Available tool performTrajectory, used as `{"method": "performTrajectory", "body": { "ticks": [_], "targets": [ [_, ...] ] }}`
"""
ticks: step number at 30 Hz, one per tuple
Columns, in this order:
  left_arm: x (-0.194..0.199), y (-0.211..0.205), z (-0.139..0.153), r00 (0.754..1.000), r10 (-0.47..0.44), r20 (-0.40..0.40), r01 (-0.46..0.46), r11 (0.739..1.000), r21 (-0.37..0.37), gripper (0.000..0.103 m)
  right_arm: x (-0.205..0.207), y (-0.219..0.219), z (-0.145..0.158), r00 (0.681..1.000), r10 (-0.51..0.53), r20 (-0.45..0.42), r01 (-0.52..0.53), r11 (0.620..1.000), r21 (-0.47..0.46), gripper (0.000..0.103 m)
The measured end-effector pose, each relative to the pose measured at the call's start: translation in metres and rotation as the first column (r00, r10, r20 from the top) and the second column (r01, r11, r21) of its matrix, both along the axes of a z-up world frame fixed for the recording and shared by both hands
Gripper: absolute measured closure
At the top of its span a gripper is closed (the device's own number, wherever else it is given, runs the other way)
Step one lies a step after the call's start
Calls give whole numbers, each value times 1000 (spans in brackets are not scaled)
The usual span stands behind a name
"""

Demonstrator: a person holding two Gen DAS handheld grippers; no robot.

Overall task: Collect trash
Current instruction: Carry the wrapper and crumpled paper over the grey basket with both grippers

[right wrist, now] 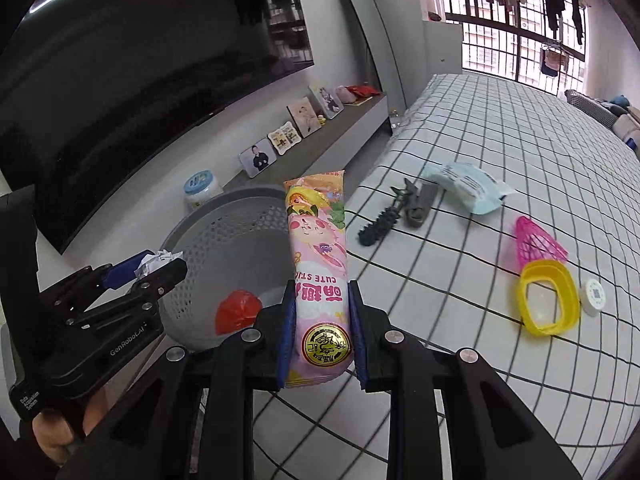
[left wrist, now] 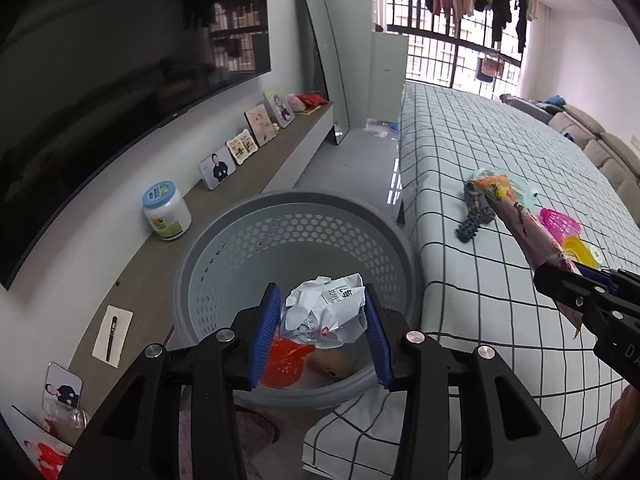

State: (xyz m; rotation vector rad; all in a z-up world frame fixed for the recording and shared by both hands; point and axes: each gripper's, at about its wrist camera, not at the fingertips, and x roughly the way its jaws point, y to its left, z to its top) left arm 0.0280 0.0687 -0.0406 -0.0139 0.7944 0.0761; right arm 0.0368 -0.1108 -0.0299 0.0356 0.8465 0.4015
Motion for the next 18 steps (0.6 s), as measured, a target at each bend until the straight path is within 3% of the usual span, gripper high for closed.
{"method": "performTrajectory", "body": {
  "ticks": [18],
  "targets": [
    [31,58,-27,992,116,-44,-117,993,-18,62,71,100,-30,976,198,-87,-202,979,-39,79]
  ]
}}
